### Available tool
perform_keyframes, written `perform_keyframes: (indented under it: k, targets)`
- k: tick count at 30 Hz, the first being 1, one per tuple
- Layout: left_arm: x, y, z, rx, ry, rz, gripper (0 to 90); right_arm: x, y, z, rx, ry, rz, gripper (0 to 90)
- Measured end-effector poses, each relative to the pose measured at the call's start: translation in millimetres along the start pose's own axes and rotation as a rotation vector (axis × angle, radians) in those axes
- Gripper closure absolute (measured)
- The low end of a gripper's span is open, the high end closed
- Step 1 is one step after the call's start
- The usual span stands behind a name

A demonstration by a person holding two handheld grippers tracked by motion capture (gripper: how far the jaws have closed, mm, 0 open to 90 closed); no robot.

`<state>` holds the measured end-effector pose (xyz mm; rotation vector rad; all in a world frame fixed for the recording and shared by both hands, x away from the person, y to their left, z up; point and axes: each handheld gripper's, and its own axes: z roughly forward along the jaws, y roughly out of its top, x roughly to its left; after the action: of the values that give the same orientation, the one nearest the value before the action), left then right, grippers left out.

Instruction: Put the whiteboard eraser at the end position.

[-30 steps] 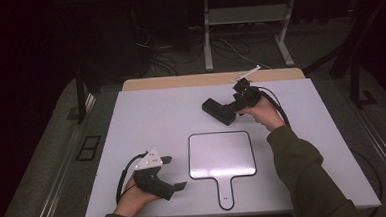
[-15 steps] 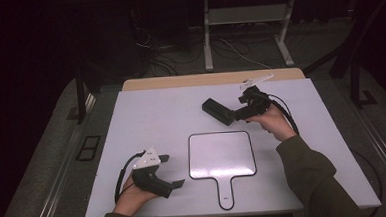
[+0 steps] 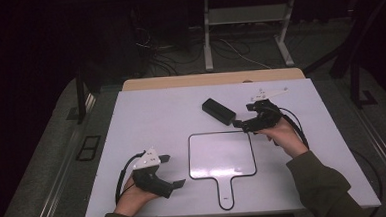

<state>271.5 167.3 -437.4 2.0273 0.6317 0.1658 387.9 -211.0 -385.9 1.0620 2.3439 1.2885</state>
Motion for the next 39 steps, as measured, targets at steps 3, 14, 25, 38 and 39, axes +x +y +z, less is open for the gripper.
perform_keyframes:
  k: [3,14,25,38,39]
  targets:
    - [0.7,0.5,-0.2,-0.003,-0.002,-0.005,0.0,2.5,-6.2,-4.4,-0.014,0.015,0.001,9.6]
    - [0.3,1.2,0.2,0.001,-0.002,-0.007,0.0,8.7,-40.4,-20.8,-0.022,-0.007,0.033,9.7]
    - [-1.7,2.0,1.5,0.0,-0.002,-0.005,0.0,13.1,-72.0,-46.2,-0.065,-0.001,0.056,9.6]
    - [-2.2,2.8,0.8,-0.01,-0.005,-0.015,0.0,27.2,-108.9,-67.3,-0.056,0.034,0.067,9.7]
    - [-1.7,2.9,0.3,-0.008,-0.006,-0.011,0.0,28.3,-112.5,-68.8,-0.053,0.035,0.064,9.7]
